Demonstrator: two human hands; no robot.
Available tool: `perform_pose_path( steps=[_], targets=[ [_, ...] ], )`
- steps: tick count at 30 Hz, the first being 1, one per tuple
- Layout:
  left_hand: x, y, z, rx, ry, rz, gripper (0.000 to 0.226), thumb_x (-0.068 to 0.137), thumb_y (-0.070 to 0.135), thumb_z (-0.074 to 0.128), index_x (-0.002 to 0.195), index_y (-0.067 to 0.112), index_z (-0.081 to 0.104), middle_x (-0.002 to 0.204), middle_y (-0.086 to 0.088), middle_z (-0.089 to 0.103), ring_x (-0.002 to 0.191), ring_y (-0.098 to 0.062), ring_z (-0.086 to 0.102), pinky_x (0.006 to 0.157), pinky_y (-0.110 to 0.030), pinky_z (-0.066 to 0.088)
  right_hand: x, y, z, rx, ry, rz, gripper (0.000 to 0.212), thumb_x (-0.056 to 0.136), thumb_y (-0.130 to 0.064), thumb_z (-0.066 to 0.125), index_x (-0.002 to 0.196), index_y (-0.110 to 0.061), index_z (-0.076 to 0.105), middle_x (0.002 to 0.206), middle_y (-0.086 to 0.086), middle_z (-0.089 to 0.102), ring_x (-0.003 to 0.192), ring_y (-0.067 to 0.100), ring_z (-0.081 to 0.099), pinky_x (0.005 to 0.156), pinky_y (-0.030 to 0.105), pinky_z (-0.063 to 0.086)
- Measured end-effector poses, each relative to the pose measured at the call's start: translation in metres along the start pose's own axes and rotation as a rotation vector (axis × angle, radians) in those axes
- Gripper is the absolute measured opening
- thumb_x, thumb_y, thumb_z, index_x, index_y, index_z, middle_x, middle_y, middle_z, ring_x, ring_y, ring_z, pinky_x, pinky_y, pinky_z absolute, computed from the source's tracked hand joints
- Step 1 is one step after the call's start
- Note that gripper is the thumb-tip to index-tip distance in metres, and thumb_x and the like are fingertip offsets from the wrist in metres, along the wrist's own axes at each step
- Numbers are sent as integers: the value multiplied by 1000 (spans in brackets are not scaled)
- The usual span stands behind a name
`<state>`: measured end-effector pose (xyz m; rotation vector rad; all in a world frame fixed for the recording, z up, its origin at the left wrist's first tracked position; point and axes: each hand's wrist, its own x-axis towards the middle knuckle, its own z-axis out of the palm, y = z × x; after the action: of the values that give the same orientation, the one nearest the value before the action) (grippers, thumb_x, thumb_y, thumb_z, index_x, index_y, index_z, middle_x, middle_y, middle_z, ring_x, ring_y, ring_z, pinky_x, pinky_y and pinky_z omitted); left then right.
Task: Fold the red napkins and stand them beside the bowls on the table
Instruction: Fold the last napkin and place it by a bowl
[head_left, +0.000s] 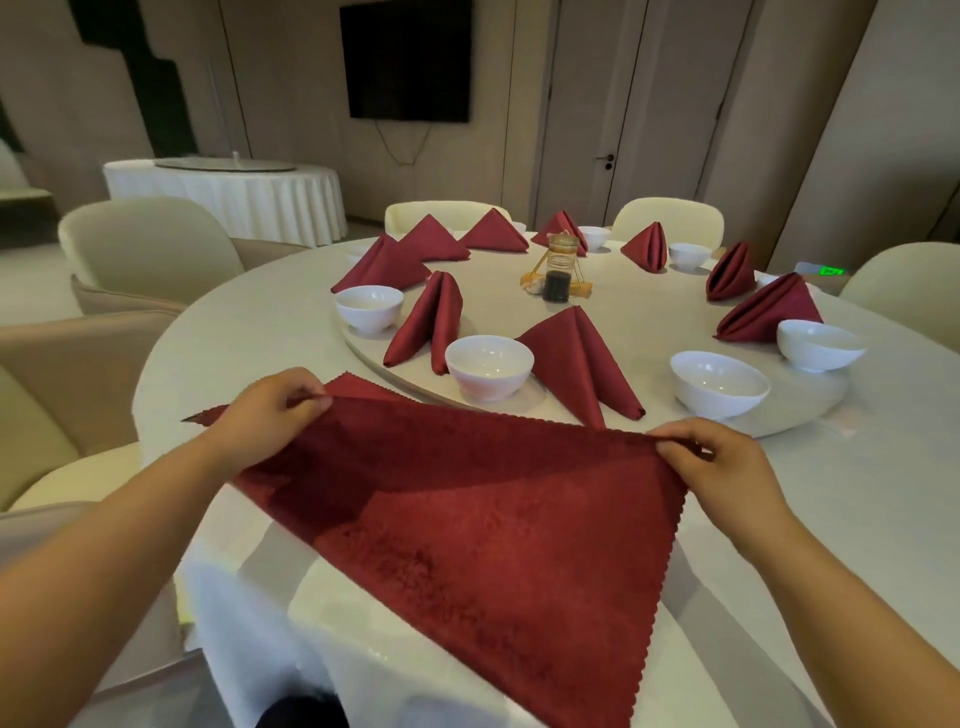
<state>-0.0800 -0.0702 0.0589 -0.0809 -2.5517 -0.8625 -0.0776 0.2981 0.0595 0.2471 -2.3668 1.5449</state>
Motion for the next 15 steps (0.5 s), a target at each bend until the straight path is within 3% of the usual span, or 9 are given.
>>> perform_pose_path(
  steps=[5, 9, 13, 15],
  targets=[
    [-27, 31, -56, -96, 110, -20, 26, 88, 8, 58, 66, 21, 56, 63, 9, 58, 54, 13, 52, 57, 1, 34, 5, -36, -6, 27, 61, -107, 34, 88, 1, 52, 70, -27, 61, 59, -26, 62, 58, -11, 56, 52, 4, 41],
    [-52, 60, -108, -229, 205, -51, 30, 90, 15, 56, 61, 20, 60, 45, 17, 57, 45, 6, 51, 47, -3, 36, 5, -84, -8, 60, 92, -179, 17, 90, -4, 52, 81, -13, 62, 56, -15, 59, 39, -3, 49, 35, 11, 37],
    [-89, 93, -168, -542, 326, -103, 41, 91, 28, 53, 53, 26, 69, 47, 13, 59, 47, -2, 54, 60, -23, 41, 1, -146, -12, 116, 193, -365, 11, 88, -5, 55, 89, -14, 61, 62, -20, 57, 50, -14, 51, 53, 3, 38],
    [-114, 116, -192, -782, 291, -66, 34, 74, 53, 65, 57, 23, 68, 50, 11, 61, 45, -1, 56, 58, -23, 47, 0, -177, -16, 198, 254, -408, 12, 89, -8, 54, 85, -18, 59, 64, -17, 55, 49, -14, 49, 56, 5, 38]
  ],
)
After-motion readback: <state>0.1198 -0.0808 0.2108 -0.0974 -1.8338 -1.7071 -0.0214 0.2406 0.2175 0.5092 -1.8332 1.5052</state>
